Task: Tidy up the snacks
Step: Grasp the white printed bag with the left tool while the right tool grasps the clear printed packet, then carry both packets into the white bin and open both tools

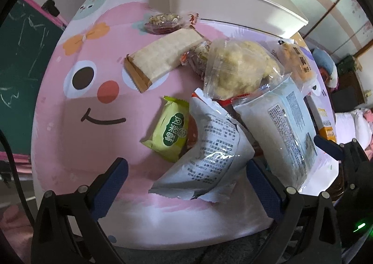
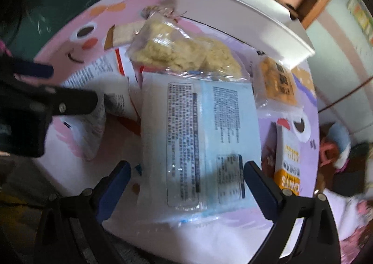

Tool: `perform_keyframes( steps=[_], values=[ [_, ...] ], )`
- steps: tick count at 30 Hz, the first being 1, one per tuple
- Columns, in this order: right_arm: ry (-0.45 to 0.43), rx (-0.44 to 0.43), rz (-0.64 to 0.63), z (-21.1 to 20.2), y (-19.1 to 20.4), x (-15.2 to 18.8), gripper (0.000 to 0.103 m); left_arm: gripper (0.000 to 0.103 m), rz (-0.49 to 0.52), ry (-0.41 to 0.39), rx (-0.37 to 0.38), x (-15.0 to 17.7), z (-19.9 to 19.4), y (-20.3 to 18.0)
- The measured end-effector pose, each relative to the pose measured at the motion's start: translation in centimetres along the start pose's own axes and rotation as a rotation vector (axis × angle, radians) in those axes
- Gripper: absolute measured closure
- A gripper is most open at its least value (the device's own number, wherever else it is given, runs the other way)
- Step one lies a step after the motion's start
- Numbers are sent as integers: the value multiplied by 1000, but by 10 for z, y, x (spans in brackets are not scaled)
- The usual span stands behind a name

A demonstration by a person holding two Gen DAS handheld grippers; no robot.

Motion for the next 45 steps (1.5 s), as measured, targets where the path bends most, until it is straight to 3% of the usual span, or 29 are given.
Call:
perform_keyframes(
  steps=[4,7,11,13,15,18,22,33,40,45],
  values=[
    [-2,23,-2,9,-1,2,12,11,34,28,7,1,7,-9],
    [-19,5,31,7,-11,-1,23,18,43,60,16,2,15,-14],
    [-83,-3,39,-2,-18,-3,39,21,42,87,25,2,24,-17],
    [-117,-16,41,-11,-21,-5,49,34,35,97,57,1,27,-17],
    [-141,-35,53,-20,-24,-7,63,40,25,99,73,0,27,-18],
    [-140,-107,84,-25,-31,-11,100,50,12,90,85,2,24,-18],
    [-144,-198,155,-26,-43,-10,101,58,11,54,85,3,12,-11],
    [-278,-400,314,-86,-87,-25,102,60,69,-149,123,-23,-72,-25],
    [-382,-413,345,-128,-117,-52,102,60,104,-279,104,-60,-134,-24],
    [-473,-366,352,-158,-144,-87,102,59,108,-361,74,-104,-167,-24]
  ],
)
Point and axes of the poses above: each gripper's, at about its wrist camera, not at the fingertips, and z roughly the way its jaws point, y to its left, x to its underside, the point moved 4 cm from there along z, roughly the way its jaws point, and after that the axes turned 1 degree about z, right-handed, at the moved point
